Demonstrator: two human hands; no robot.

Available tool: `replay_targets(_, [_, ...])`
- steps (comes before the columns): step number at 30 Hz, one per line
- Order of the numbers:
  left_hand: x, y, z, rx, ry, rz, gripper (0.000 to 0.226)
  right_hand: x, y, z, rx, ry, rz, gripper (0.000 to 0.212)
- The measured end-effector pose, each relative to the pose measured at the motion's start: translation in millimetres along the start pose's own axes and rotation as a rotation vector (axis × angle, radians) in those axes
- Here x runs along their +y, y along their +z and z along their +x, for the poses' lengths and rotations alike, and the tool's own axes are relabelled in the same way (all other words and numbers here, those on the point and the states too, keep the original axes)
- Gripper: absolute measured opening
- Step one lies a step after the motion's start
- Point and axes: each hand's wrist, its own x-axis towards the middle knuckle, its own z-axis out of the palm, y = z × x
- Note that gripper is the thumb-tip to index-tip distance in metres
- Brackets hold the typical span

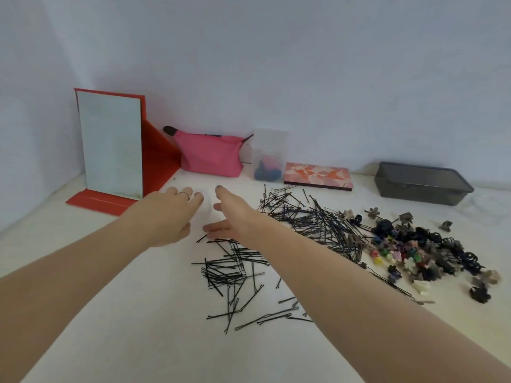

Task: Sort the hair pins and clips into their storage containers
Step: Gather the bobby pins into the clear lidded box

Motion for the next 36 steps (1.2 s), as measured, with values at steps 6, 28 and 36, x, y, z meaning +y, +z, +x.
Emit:
replay_targets(6, [10,7,10,0.125,0.049,0.065,0.046,7,4,16,0.065,0.025,0.081,0.066])
replay_targets(28, [27,2,2,0.102,-0.052,0.028,0.055,31,3,37,0.053,-0.041,0.122,0.06])
replay_targets(36, [-22,1,5,0.451,-0.289,-0.761,0.038,28,4,34,0.064,-0.027,0.126,0.061])
